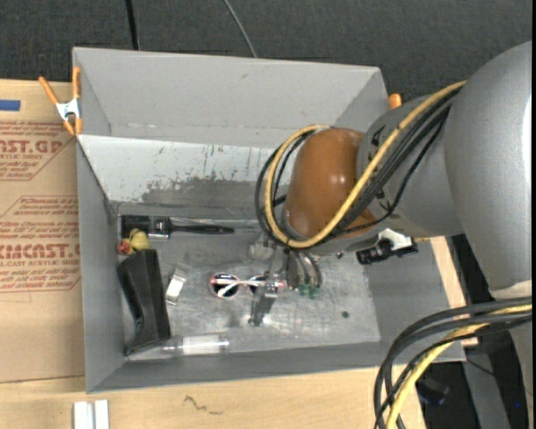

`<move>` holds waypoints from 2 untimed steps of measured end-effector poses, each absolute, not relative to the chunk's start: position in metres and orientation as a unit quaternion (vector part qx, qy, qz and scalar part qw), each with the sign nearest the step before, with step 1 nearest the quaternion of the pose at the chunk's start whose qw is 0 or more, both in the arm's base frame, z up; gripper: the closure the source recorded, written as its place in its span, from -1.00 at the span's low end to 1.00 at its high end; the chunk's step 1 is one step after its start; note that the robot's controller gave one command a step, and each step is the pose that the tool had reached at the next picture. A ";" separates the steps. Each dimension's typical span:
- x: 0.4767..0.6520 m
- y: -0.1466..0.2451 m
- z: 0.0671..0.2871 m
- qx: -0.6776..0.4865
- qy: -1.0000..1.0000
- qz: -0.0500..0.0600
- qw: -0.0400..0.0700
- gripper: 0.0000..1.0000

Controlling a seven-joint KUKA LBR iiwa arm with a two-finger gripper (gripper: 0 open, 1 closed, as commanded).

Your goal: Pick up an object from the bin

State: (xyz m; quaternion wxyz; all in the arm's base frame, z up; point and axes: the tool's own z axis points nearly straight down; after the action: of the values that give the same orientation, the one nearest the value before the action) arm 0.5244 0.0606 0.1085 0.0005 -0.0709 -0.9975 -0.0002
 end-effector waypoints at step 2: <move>0.496 0.078 0.074 -0.152 -0.988 -0.002 -0.005 1.00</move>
Offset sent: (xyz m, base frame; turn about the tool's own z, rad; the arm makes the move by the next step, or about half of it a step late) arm -0.0315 0.0173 -0.0385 0.1629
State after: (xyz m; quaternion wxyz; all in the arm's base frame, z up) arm 0.4962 0.0784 0.0736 -0.0047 -0.1518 -0.9884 -0.0015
